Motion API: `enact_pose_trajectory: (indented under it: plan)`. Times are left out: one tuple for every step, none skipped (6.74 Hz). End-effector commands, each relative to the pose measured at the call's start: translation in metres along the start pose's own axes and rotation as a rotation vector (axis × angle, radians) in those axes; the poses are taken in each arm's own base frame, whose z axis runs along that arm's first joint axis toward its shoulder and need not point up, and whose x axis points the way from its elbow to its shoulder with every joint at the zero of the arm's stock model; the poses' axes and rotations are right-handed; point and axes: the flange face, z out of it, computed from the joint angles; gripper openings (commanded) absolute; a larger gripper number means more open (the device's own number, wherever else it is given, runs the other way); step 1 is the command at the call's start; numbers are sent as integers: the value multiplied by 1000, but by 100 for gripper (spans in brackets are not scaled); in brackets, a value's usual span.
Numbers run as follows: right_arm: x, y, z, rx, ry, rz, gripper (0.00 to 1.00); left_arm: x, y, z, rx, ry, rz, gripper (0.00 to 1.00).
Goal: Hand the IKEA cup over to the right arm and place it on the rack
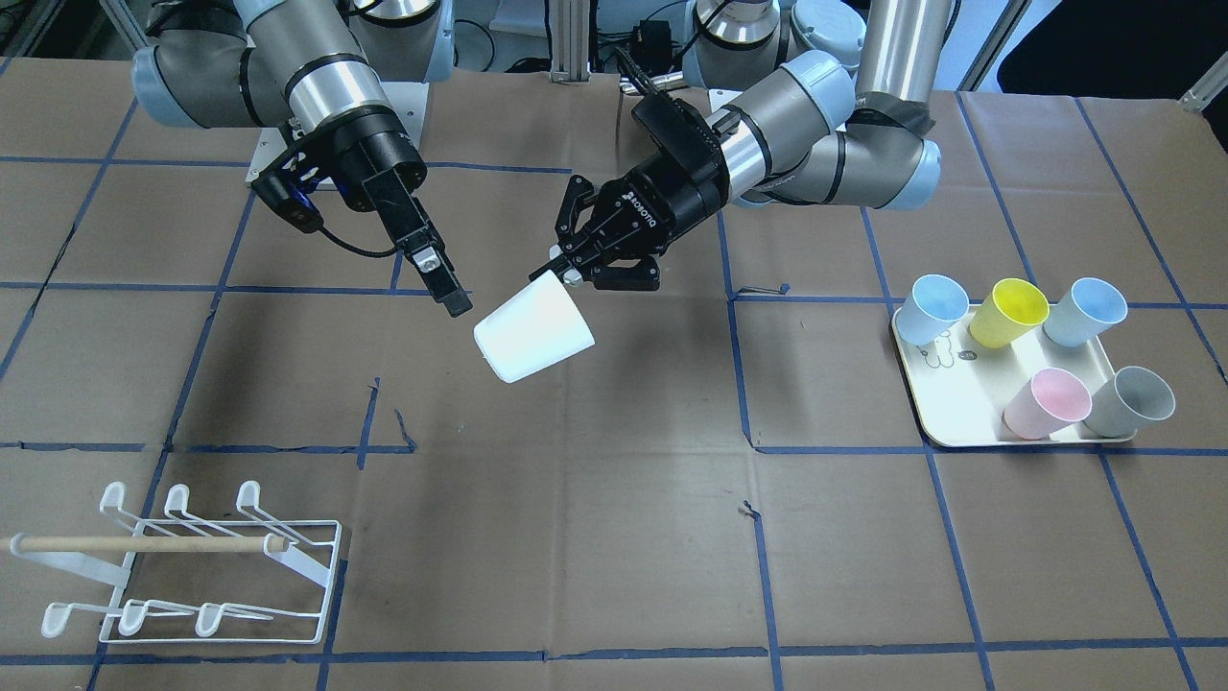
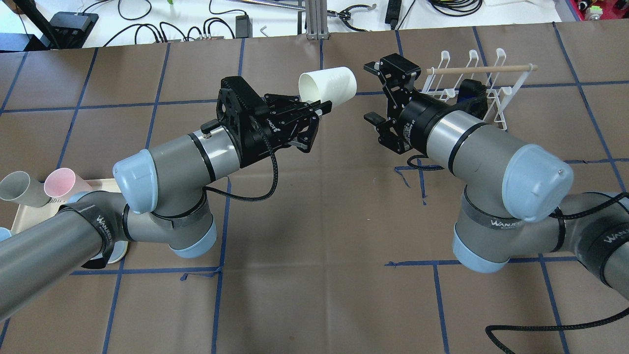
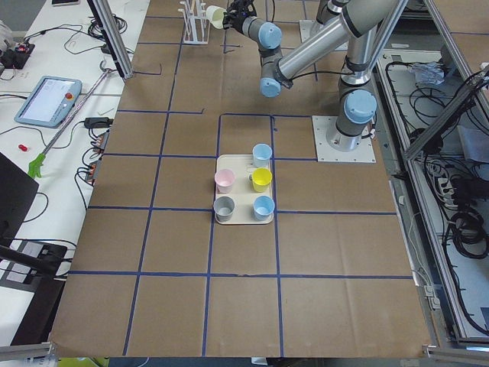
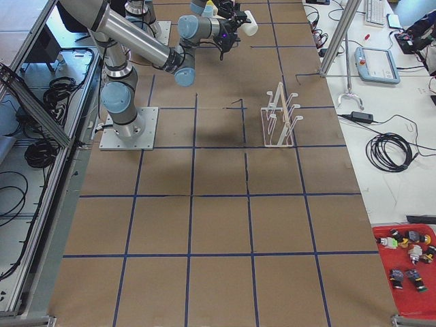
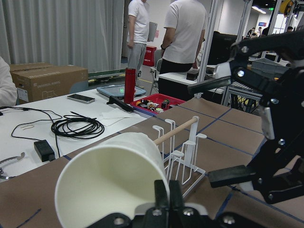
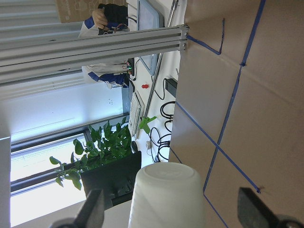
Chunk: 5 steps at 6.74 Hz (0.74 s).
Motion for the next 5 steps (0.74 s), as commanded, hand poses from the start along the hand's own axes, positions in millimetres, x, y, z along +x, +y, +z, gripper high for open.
enact_pose_trajectory:
  plan:
    - [7, 6, 13, -15, 50, 43, 99, 1, 0, 0, 1, 7, -4, 0]
    - [5, 6, 12, -13, 49, 111, 99, 1, -1, 0, 2, 6, -13, 0]
    - [0, 7, 12, -12, 39, 119, 99, 1, -2, 0, 3, 5, -15, 0]
    - [-10, 6, 12, -12, 22, 110, 99, 1, -2, 0, 3, 5, -15, 0]
    - [-15, 6, 15, -15, 30, 113, 99, 1, -2, 0, 3, 5, -17, 0]
